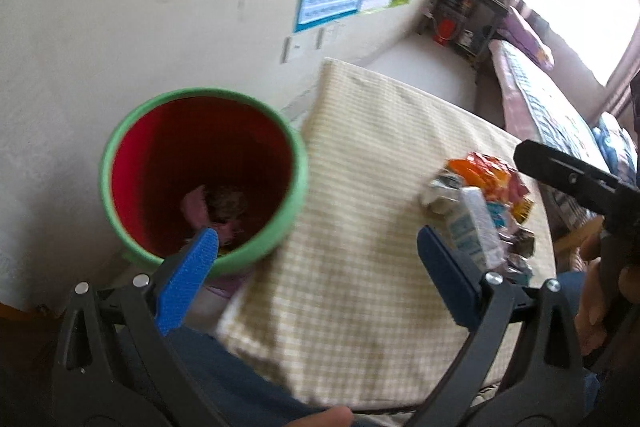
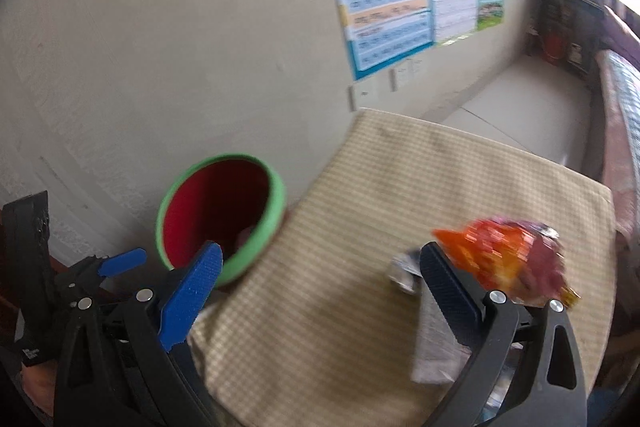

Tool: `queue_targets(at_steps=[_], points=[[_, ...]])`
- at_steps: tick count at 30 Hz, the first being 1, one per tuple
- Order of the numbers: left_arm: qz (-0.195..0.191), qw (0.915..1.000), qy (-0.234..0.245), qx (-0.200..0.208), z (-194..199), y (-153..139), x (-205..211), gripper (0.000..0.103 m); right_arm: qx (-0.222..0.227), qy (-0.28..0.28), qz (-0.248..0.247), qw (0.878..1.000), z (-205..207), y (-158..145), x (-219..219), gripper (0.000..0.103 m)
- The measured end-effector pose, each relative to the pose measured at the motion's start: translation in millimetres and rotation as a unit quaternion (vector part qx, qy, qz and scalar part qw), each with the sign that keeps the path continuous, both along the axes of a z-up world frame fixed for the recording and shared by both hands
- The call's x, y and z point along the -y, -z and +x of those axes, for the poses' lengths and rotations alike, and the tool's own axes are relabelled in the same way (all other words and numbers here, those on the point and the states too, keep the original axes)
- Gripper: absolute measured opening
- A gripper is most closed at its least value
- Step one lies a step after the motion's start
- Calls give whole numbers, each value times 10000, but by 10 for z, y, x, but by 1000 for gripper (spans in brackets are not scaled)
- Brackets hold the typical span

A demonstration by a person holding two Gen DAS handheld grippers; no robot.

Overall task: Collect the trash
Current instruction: 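Move both tools back over the remaining pile, then grasp the white milk carton with the left tool while the right tool grasps the gold wrapper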

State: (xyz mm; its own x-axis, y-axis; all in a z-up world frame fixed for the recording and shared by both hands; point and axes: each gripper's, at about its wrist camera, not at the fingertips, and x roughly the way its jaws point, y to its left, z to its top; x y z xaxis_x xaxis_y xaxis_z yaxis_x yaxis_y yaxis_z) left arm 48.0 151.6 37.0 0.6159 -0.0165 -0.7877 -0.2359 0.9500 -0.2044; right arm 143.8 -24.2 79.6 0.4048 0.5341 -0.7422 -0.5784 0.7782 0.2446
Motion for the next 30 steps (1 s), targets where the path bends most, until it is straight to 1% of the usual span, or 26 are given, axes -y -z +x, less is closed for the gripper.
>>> queue_targets(at_steps=[8,14,22,30], points=[[-77,9986,524,-12,219,49,599,98,-114,745,-141,9971,57,117,907,96],[-116,9959,893,-9,394,61,996,98,-138,1192,-185,9926,87,167,1421,96],[-170,9932,1147,-93,529,101,1316,98,-254,1618,-274,9861,126,328,1890,96],[-265,9911,1260,-347,679,299,1607,98,-438,1834,-415,9812,220,544,2112,96]])
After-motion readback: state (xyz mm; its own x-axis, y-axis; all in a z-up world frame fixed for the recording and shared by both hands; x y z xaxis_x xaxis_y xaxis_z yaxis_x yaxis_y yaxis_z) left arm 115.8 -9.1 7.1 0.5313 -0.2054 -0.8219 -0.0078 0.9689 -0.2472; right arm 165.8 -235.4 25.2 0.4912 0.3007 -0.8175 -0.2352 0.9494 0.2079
